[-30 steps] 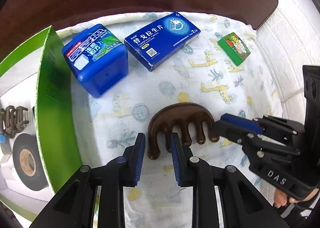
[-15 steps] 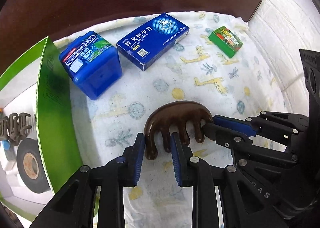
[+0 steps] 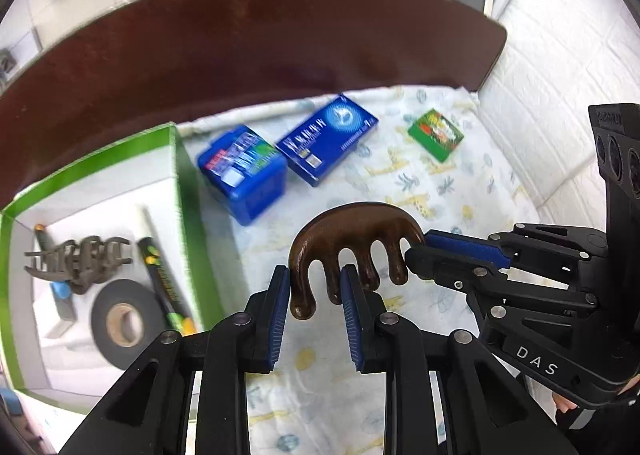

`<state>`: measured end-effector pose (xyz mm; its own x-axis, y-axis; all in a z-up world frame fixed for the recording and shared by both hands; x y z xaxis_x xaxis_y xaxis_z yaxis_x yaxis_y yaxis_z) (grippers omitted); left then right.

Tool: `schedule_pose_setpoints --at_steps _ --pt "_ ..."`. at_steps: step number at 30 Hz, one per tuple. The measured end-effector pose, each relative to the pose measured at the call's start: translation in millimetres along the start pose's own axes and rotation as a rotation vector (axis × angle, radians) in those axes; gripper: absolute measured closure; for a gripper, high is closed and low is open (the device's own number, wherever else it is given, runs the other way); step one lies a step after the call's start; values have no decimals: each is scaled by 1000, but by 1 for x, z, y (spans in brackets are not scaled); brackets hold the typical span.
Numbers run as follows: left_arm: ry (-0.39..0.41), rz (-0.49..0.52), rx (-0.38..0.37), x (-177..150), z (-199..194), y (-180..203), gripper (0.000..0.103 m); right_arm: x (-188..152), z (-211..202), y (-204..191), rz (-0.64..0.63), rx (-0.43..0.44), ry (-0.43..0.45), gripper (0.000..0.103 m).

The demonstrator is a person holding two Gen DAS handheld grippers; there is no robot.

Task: Organize rigid objects
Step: 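Carry the wooden comb with the right tool over the box, then open the right tool to drop the comb into the box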

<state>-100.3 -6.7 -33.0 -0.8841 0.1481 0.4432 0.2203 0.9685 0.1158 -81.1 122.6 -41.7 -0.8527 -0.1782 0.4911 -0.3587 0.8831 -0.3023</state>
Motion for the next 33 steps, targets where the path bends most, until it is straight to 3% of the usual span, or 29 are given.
schedule_pose_setpoints --at_steps 8,17,26,29,30,32,33 --pt "76 -62 66 -7 -45 -50 79 26 -10 -56 -94 54 58 88" --pt "121 -170 153 -32 -79 -127 78 45 14 -140 -198 144 53 88" --pt "127 -267 157 -54 -85 -195 79 56 55 -206 -251 167 12 88" --pt "114 -293 21 -63 -83 -204 87 55 68 -227 -256 272 -40 90" --pt "121 -293 57 -66 -84 -208 89 53 72 -237 -261 294 -59 99" --pt "130 -289 108 -70 -81 -216 88 51 79 -250 -303 228 -38 100" --pt "120 -305 93 -72 -77 -222 88 51 86 -254 -300 219 -50 100"
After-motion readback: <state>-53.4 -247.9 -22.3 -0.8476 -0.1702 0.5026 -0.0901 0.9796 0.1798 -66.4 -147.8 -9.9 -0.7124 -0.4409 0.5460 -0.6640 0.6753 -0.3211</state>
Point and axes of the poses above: each gripper's, at about its wrist camera, not at the fingertips, and z roughly the way its jaws point, y to its right, x to its top, the point moved 3 cm from there along z, roughly the way its jaws point, and after that the axes turned 2 degrees about x, right-handed, at the moved point
